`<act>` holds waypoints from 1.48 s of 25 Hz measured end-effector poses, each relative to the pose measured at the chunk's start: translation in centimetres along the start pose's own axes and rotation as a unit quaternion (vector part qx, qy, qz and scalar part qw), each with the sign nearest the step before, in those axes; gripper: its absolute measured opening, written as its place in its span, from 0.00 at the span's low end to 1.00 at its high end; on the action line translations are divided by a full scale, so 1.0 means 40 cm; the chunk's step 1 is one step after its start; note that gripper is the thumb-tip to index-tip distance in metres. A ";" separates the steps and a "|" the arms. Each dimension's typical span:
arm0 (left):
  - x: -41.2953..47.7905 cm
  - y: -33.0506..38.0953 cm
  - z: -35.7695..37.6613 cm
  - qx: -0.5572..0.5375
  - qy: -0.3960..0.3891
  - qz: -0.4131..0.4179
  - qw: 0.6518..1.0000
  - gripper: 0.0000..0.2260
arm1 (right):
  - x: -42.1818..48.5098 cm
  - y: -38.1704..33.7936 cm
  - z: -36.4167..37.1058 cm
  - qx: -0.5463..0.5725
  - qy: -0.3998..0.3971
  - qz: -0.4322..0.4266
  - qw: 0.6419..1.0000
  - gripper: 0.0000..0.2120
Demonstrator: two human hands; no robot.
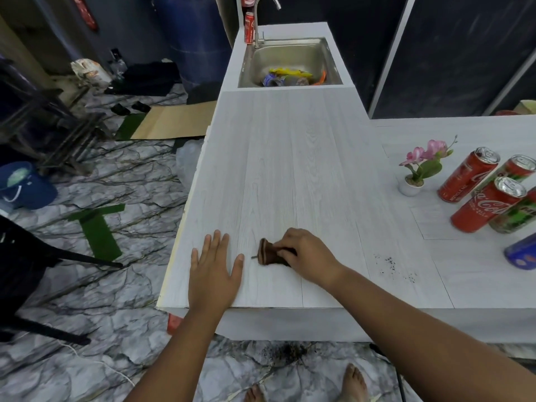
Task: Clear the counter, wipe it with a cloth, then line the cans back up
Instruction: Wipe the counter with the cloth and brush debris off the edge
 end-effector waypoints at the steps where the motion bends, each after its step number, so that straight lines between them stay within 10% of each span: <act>1: 0.000 -0.002 0.000 -0.001 0.001 0.000 1.000 0.31 | -0.032 -0.005 0.008 0.005 -0.001 -0.009 1.000 0.14; 7: 0.003 -0.004 0.006 0.007 -0.007 -0.015 1.000 0.33 | -0.236 -0.033 0.024 0.048 -0.044 -0.049 0.997 0.12; 20: 0.014 0.204 0.147 0.072 -0.083 0.072 0.991 0.36 | -0.457 0.501 -0.276 -0.054 0.227 0.375 0.897 0.11; 32: 0.003 0.210 0.145 0.056 -0.084 0.073 0.992 0.36 | -0.378 0.248 -0.122 0.012 0.196 0.269 0.943 0.10; 37: 0.010 0.209 0.140 0.049 -0.080 0.075 0.993 0.35 | -0.430 0.372 -0.230 0.021 0.270 0.333 0.903 0.09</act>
Point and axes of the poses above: each hand's wrist, its own x-axis towards the middle knuckle, its own z-axis out of the palm, y = z × x, the point moved 6 cm from there along x, towards the middle knuckle, and after that the axes turned 10 degrees about -x, right-handed, at the moved point
